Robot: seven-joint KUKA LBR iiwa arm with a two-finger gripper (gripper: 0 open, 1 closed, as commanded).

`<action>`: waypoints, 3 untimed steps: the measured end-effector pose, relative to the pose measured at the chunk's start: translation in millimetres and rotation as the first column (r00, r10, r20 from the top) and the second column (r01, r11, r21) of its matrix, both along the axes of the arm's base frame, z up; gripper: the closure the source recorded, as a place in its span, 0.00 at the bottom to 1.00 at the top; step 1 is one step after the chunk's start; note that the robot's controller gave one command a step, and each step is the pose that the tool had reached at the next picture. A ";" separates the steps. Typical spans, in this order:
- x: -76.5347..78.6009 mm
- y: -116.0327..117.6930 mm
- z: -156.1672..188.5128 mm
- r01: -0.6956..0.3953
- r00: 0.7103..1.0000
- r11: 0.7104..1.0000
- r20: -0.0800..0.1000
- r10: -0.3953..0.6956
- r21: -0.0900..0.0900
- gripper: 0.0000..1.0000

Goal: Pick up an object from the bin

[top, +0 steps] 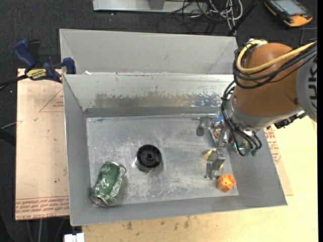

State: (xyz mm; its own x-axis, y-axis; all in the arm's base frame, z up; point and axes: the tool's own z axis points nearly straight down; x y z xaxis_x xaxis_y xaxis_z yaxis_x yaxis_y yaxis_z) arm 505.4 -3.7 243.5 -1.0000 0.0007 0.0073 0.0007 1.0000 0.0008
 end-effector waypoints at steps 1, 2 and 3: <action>1.5 0.0 4.1 0.000 1.000 1.000 0.008 0.000 0.000 0.00; 5.2 -65.1 -45.9 -0.017 1.000 1.000 0.012 0.017 -0.001 0.00; 6.0 -108.8 -77.3 -0.276 0.961 0.961 0.009 0.276 -0.001 0.00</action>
Offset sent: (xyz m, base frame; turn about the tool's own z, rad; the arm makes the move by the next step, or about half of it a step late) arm 0.0052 -0.1143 -0.0835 -0.0235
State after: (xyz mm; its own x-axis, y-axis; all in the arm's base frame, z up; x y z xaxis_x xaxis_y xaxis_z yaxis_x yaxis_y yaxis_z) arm 511.4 -112.4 166.2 -0.9615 -0.2749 -0.0013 -0.2749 0.9615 0.0003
